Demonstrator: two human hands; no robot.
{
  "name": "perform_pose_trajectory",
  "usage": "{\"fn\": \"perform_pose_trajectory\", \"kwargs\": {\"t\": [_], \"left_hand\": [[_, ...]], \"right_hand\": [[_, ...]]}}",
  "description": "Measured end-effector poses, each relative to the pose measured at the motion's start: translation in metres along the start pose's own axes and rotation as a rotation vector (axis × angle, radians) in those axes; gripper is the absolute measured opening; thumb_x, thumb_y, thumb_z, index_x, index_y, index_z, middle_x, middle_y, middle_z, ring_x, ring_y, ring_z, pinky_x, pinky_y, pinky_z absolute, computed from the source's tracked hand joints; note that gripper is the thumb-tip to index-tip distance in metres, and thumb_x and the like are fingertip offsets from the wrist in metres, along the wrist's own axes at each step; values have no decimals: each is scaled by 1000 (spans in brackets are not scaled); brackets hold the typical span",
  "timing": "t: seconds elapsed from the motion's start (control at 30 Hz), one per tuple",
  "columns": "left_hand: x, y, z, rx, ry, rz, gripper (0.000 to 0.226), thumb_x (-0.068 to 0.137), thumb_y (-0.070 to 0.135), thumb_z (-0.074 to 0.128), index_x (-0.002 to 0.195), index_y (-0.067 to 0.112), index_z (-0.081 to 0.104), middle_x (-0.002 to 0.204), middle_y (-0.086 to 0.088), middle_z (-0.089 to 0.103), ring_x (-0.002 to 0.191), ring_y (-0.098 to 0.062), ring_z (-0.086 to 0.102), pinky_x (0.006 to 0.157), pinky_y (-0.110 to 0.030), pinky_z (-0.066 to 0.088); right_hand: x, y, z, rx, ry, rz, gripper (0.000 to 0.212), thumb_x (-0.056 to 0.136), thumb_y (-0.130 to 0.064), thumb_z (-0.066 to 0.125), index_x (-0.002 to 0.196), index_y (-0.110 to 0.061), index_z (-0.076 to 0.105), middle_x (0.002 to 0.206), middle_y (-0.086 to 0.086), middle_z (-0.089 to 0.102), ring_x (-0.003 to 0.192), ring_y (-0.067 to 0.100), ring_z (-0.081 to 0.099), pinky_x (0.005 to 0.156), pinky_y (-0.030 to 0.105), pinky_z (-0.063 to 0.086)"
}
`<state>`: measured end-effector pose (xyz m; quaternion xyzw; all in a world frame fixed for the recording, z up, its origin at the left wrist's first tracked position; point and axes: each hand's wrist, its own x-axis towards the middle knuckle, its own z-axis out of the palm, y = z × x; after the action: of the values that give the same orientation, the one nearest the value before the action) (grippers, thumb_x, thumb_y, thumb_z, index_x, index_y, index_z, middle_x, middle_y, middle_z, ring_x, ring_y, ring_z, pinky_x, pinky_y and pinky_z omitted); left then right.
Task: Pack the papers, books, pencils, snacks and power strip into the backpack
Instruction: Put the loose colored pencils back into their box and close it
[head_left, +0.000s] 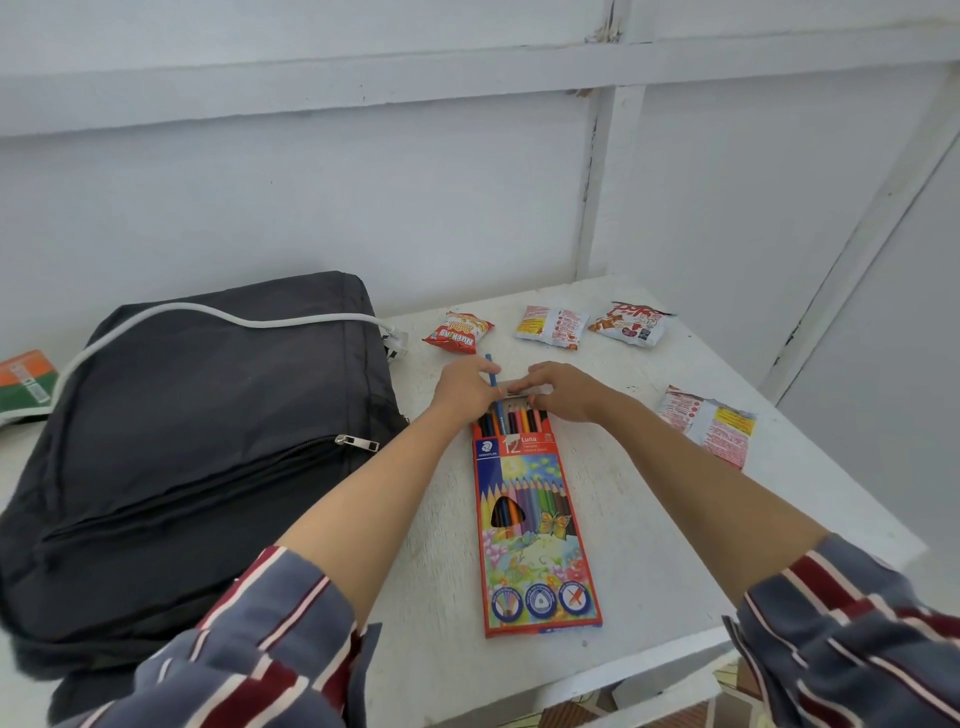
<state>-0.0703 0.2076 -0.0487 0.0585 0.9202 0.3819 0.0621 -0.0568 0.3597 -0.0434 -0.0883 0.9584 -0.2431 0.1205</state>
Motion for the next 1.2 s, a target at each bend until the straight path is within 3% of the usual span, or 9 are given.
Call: {"fn": "perform_pose_trajectory", "kwargs": {"t": [0.1,0.2,0.23,0.3,0.43,0.57,0.8,1.0,1.2], "left_hand": [[1,9,-3,87,-44,7,42,81,11,69,122,6,60,127,-11,57,112,-23,55,81,-24,43],[-1,15,-6,143,-104,-23,26,80,13,67,101,-4,69,75,-6,59,70,-15,55,56,-18,38],[-1,15,-6,129,-78,-19,24,82,14,66,97,-4,70,68,-3,56,62,-12,50,52,-17,35],[0,10,-5,64,-8,11,23,86,15,63,102,0,69,83,-5,61,73,-13,55,58,-17,38],[0,-1,-5,12,-2,48,49,87,16,63,133,10,47,136,-10,47,124,-22,45,93,-27,38],[4,-9,-7,0,-137,32,63,87,17,63,143,10,34,151,-10,31,139,-23,28,110,-33,26],[7,-8,-13,44,-247,60,61,85,11,66,139,8,40,144,-9,42,133,-21,37,106,-30,31],[1,-6,-17,49,-367,72,71,88,12,62,147,11,24,150,-8,29,134,-22,32,97,-24,32],[-2,-11,-19,26,-387,113,55,87,10,63,138,9,41,131,-7,44,121,-16,42,88,-24,39]], "right_hand": [[0,1,-1,-15,-7,-7,39,94,-10,47,130,-25,54,139,11,43,127,27,40,101,39,34],[1,1,-3,-20,-17,-11,38,95,-12,47,130,-23,54,140,11,42,128,27,38,102,39,33],[1,1,-2,-16,-14,-10,38,94,-11,47,130,-24,54,141,11,42,129,26,38,103,38,32],[1,1,-2,-11,-5,-7,40,94,-10,47,130,-24,54,143,9,40,130,25,37,103,37,32],[-1,1,-2,12,-1,-30,40,94,-8,48,132,-20,53,142,11,41,130,25,36,103,35,31],[-4,4,-1,45,2,-57,39,94,-9,49,131,-20,54,140,13,42,131,26,36,103,34,29],[-6,10,3,78,18,-87,40,95,-10,47,133,-22,50,144,15,39,135,26,31,104,32,27],[-2,20,15,136,72,-75,40,96,-14,47,134,-27,49,150,12,31,137,26,29,111,43,28],[-1,27,24,122,140,-92,38,96,-16,47,132,-28,51,149,11,34,136,26,32,110,46,29]]}}
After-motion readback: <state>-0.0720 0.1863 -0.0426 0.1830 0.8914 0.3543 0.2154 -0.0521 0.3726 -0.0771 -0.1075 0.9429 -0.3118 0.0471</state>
